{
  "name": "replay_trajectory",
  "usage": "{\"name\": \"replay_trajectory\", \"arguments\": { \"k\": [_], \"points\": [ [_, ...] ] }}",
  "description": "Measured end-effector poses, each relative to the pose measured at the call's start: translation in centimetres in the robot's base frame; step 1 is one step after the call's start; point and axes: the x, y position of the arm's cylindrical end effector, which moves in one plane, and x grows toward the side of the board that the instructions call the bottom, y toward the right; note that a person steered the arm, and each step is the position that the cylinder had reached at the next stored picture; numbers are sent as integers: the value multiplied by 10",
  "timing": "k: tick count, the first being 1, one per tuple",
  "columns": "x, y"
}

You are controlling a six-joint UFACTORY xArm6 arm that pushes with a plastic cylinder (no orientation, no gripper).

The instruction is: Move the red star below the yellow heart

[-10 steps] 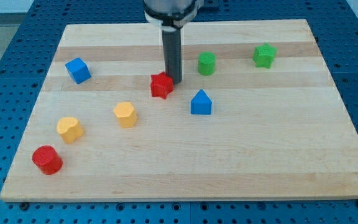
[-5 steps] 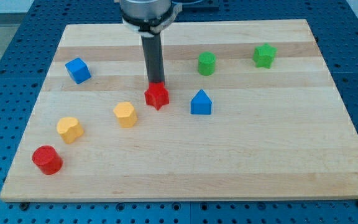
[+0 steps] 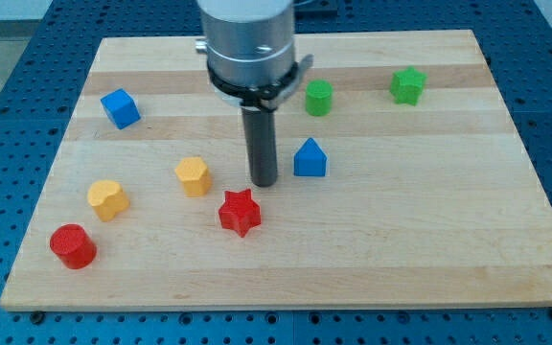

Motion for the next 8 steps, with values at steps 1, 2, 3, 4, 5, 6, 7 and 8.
{"name": "replay_trajectory", "arguments": {
  "k": [1,2,3,4,5,6,7,8],
  "points": [
    [28,-7],
    [45,-45],
    [47,-77],
    [47,-66],
    [47,-32],
    [60,-47],
    [80,-90],
    [86,-109]
  ]
}}
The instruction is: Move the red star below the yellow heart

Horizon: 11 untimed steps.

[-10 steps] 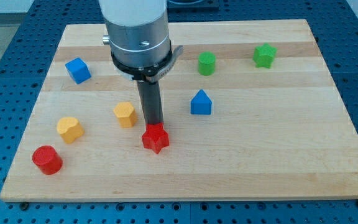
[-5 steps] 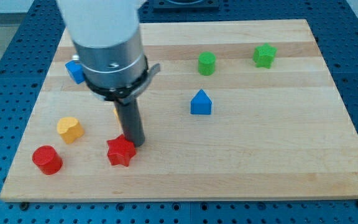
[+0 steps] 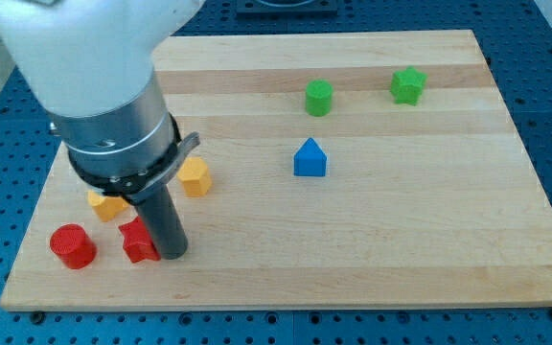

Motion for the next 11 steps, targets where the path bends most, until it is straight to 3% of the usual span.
{"name": "replay_trajectory", "arguments": {
  "k": [2,3,6,7,8,9,11],
  "points": [
    [-32,32],
    [-36,8],
    [-25,-63],
    [-25,-58],
    [-21,0],
    [12,18],
    [25,-30]
  ]
}}
